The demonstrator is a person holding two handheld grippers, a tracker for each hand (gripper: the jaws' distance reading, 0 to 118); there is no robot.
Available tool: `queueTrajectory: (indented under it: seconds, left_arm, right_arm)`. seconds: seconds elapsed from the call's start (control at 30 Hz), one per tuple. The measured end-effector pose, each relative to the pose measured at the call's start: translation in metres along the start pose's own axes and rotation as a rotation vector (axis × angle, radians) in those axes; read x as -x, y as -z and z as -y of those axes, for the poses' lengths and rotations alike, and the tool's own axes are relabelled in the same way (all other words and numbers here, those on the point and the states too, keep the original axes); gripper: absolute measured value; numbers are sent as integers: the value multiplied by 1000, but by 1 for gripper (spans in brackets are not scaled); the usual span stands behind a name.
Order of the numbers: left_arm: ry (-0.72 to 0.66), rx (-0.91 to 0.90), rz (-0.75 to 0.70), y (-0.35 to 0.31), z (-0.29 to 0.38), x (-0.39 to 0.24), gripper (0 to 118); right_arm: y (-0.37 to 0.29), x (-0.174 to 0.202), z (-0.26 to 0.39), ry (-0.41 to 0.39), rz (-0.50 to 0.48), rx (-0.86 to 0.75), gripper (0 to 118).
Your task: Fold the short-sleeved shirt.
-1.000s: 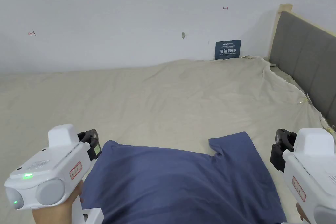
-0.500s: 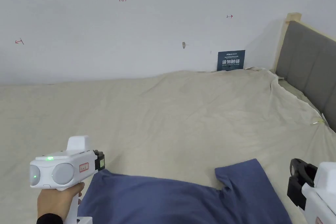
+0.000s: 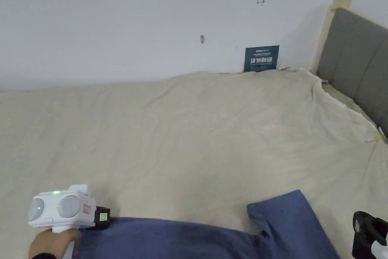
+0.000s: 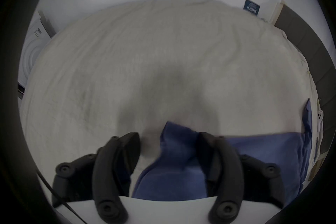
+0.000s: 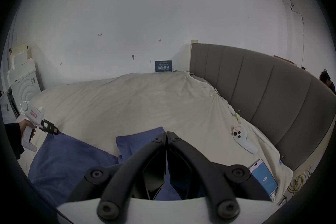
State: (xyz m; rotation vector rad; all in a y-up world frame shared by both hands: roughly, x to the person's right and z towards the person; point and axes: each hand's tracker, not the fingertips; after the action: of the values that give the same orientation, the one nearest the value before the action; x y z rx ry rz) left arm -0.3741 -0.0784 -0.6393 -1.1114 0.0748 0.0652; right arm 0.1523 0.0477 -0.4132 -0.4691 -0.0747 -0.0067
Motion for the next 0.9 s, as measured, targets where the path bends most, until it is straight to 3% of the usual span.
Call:
queueTrajectory:
  seconds: [0.07, 0.1, 0.13, 0.17, 0.27, 0.47, 0.53, 0.57, 0.6, 0.77, 0.83, 0.9]
  left_arm:
    - [-5, -42, -11, -6, 2, -2, 43]
    - [0, -47, -5, -16, 5, -6, 20]
    - [13, -61, 0, -20, 6, -8, 7]
    - [21, -73, 10, -21, 7, -10, 4]
    - [46, -92, -5, -42, 16, -19, 1]
    - [-3, -218, 109, -69, 18, -2, 1]
    - [5, -241, 116, -88, 20, 0, 1]
    - [5, -247, 121, -94, 21, 1, 1]
    - [3, -250, 127, -99, 22, 2, 1]
    - [-1, -257, 126, -109, 21, 3, 1]
    - [-5, -256, 126, -110, 23, 4, 1]
    - [-10, -255, 124, -108, 25, 7, 1]
  right_arm:
    - [2, -1, 1, 11, -2, 17, 0]
    - [7, -2, 1, 17, -4, 28, 0]
    - [12, -3, 1, 21, -8, 40, 0]
    - [20, -7, 1, 28, -10, 57, 0]
    - [47, -14, -2, 63, -37, 136, 0]
    - [114, -25, 7, 8, -17, 324, 13]
    - [133, -29, 15, 8, -1, 399, 62]
    - [140, -31, 22, 3, 12, 422, 76]
    - [145, -33, 28, -4, 21, 458, 78]
    - [148, -27, 54, -5, 56, 579, 76]
    - [149, -24, 62, -10, 47, 598, 64]
    - [149, -19, 66, -20, 49, 589, 60]
